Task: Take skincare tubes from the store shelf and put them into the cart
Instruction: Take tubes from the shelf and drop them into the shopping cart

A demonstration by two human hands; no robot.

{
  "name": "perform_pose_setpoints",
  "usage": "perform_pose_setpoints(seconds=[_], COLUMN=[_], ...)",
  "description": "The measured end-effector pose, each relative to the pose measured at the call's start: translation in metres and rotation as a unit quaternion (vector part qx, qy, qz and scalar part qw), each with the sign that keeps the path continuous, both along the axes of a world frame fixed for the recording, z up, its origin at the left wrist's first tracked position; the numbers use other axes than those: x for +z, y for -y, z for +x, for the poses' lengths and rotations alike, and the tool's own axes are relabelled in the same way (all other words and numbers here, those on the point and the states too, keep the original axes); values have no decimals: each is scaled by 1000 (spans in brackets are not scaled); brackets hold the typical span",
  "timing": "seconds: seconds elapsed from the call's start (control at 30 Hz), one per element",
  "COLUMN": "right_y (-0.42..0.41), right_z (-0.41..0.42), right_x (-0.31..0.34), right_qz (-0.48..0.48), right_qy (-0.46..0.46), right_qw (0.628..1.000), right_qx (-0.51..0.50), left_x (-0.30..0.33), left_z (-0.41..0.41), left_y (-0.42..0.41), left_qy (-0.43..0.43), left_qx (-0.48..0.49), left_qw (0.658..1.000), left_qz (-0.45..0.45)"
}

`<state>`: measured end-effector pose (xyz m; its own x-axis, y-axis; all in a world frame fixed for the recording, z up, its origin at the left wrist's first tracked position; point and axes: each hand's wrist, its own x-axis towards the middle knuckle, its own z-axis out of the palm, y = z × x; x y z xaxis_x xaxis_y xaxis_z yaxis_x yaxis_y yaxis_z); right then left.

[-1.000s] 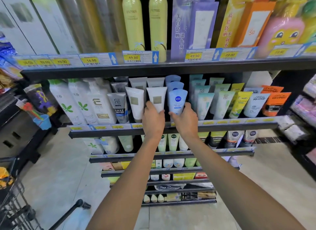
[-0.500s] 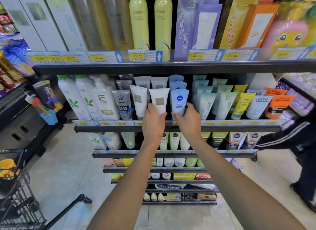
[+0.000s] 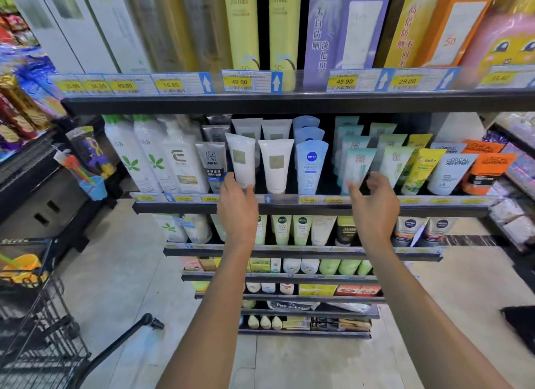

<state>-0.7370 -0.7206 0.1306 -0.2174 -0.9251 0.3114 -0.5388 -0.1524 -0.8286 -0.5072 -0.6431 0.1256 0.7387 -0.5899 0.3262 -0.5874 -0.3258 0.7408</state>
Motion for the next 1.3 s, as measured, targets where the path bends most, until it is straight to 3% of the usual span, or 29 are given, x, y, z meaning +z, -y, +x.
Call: perform_pose_setpoints(seconds=[0.43,1.3], right_y=[19,33], right_z=[9,5], right_x=[5,-3], right_qz=[3,15], right_qy=[-22,-85], right_qw=[999,996], right_qx=[33,28], left_x=[18,5], left_z=[5,3], left_y=[21,30], left_qy=[25,19], left_qx=[12,27], left_qw=[995,997], left_qz=[100,69])
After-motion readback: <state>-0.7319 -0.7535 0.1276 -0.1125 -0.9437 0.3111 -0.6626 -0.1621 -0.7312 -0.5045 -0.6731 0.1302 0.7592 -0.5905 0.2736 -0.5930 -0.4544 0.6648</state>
